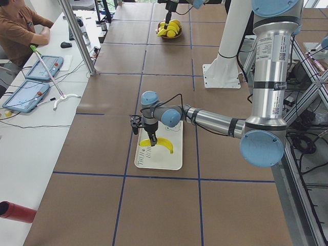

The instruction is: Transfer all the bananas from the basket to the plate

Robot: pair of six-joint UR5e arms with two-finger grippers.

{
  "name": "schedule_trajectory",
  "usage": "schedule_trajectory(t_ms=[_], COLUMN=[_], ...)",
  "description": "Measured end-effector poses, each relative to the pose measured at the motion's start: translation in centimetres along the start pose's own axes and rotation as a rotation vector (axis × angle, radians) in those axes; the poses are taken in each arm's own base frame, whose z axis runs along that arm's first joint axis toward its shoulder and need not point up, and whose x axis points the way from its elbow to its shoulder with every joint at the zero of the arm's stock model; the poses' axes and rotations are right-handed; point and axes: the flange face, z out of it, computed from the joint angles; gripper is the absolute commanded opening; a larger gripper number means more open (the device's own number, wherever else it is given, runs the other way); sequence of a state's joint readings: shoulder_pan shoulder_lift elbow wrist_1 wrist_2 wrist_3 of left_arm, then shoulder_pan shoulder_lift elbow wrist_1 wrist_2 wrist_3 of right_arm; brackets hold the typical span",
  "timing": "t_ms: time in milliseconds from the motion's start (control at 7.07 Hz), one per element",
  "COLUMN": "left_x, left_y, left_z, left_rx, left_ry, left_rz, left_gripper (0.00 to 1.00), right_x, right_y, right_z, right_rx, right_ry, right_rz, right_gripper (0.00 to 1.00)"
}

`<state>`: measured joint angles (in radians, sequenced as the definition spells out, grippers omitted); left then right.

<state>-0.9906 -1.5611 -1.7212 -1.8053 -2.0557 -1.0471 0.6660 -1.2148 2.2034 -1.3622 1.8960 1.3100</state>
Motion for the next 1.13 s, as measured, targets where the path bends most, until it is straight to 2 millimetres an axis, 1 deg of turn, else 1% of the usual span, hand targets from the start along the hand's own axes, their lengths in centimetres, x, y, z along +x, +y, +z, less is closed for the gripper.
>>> schedule_trajectory(t_ms=[141,283,424,707,849,990,1132], left_x=[-0.5,-0.9,-1.0,-1.1,-1.0,-0.5,0.3], left_y=[-0.1,-0.1,-0.2,-0.2,-0.3,-0.6,-0.8], left_z=[0.6,1.0,1.4,1.6,1.0,-0.6,-2.9], left_rx=[-0.007,-0.012,-0.016,-0.018,-0.011,0.007,0.034], left_ry=[-0.011,-0.019,-0.024,-0.026,-0.015,0.011,0.048], left_rz=[-0.002,-0.005,-0.004,0.019,0.025,0.026,0.030], left_gripper=[0.12,0.84,1.00,1.00,1.00,1.00,1.00], right_x=[0.0,0.0,0.0,0.0,0.2,1.2,3.3], right_y=[0.0,0.0,0.0,0.0,-0.1,-0.5,-1.1], right_z=[0.0,-0.1,-0.1,-0.3,-0.5,-1.3,-2.3], right_rx=[0.000,0.000,0.000,0.002,0.005,0.013,0.015], right_ry=[0.000,-0.001,-0.002,-0.003,-0.002,0.006,0.029], right_rz=[0.000,0.000,0.000,0.000,0.001,0.006,0.015], right_gripper=[1.00,1.00,1.00,1.00,1.00,1.00,1.00])
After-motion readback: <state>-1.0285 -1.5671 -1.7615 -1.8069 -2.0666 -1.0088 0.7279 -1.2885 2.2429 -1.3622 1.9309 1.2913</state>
